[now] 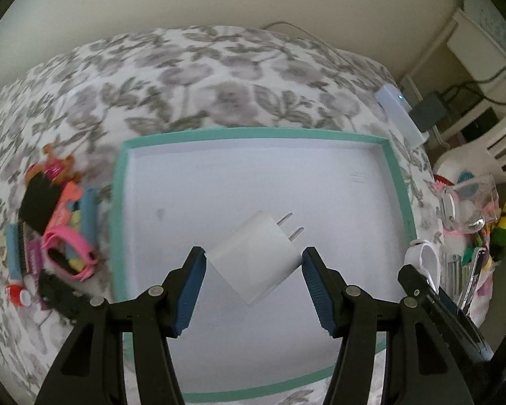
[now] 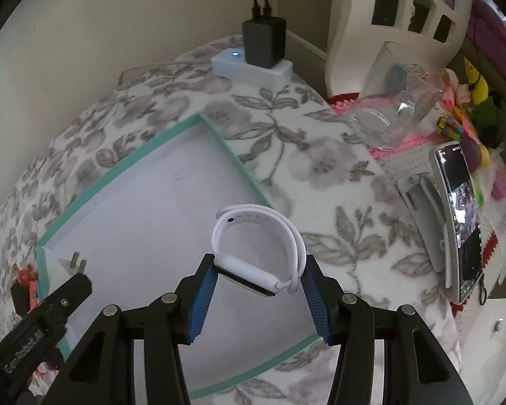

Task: Organize rigid objects
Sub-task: 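Carry the white charger with the left tool and release it inside the tray, then lower the white watch band into the tray and open the right tool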

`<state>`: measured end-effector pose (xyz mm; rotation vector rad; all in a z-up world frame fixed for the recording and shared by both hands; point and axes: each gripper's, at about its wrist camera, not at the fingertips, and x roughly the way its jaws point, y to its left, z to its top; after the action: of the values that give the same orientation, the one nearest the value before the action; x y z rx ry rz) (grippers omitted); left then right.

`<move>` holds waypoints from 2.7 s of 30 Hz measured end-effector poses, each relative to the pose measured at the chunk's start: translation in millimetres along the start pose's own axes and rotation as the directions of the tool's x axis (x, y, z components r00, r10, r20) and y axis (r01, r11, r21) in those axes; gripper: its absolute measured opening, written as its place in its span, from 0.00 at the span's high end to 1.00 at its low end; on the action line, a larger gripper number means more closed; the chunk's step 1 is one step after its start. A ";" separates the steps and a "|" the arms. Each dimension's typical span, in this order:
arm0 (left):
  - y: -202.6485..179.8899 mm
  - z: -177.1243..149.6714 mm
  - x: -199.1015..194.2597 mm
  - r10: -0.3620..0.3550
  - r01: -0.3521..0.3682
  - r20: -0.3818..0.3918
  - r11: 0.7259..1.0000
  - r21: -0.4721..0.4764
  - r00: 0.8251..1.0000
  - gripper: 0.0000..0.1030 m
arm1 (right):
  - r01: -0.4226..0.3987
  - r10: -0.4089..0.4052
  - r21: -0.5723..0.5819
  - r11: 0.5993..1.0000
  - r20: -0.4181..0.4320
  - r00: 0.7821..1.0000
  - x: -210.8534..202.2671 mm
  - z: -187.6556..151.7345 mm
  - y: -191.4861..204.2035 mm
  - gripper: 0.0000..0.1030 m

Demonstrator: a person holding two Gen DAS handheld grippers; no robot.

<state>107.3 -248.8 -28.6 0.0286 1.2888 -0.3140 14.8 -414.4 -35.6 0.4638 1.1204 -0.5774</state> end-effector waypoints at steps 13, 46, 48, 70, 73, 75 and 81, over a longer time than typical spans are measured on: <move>-14.3 -0.5 17.6 0.023 -0.023 -0.010 1.000 0.015 1.000 0.41 | 0.035 -0.035 0.002 0.999 -0.027 0.999 11.0 -0.4 -6.7 0.47; 44.8 -1.8 -26.3 0.146 -0.133 0.130 0.985 -0.107 0.981 0.03 | -0.066 0.071 -0.102 0.993 0.044 0.996 -19.4 -2.2 23.5 0.00; 52.1 -4.1 -27.7 0.148 -0.131 0.138 0.983 -0.129 0.979 0.03 | -0.084 0.091 -0.117 0.990 0.049 0.995 -20.9 -3.2 28.7 0.00; 170.2 -37.8 -102.6 0.275 -0.180 0.214 0.908 -0.378 0.937 0.02 | -0.310 0.350 -0.301 0.902 0.091 0.932 -54.2 -37.0 108.0 0.00; 193.6 -43.9 -121.5 0.298 -0.172 0.240 0.884 -0.435 0.924 0.02 | -0.363 0.409 -0.337 0.869 0.072 0.910 -65.0 -45.4 125.7 0.00; 209.2 -48.6 -133.4 0.332 -0.190 0.247 0.865 -0.464 0.910 0.02 | -0.378 0.433 -0.369 0.849 0.078 0.898 -73.7 -51.4 137.4 0.00; 247.1 -66.9 -153.3 0.417 -0.254 0.235 0.823 -0.508 0.878 0.02 | -0.449 0.508 -0.420 0.789 0.034 0.860 -87.3 -71.0 165.5 0.00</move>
<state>68.1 33.6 59.5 -0.1946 0.9616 0.3008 43.6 -227.2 29.0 0.3240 0.8980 0.0755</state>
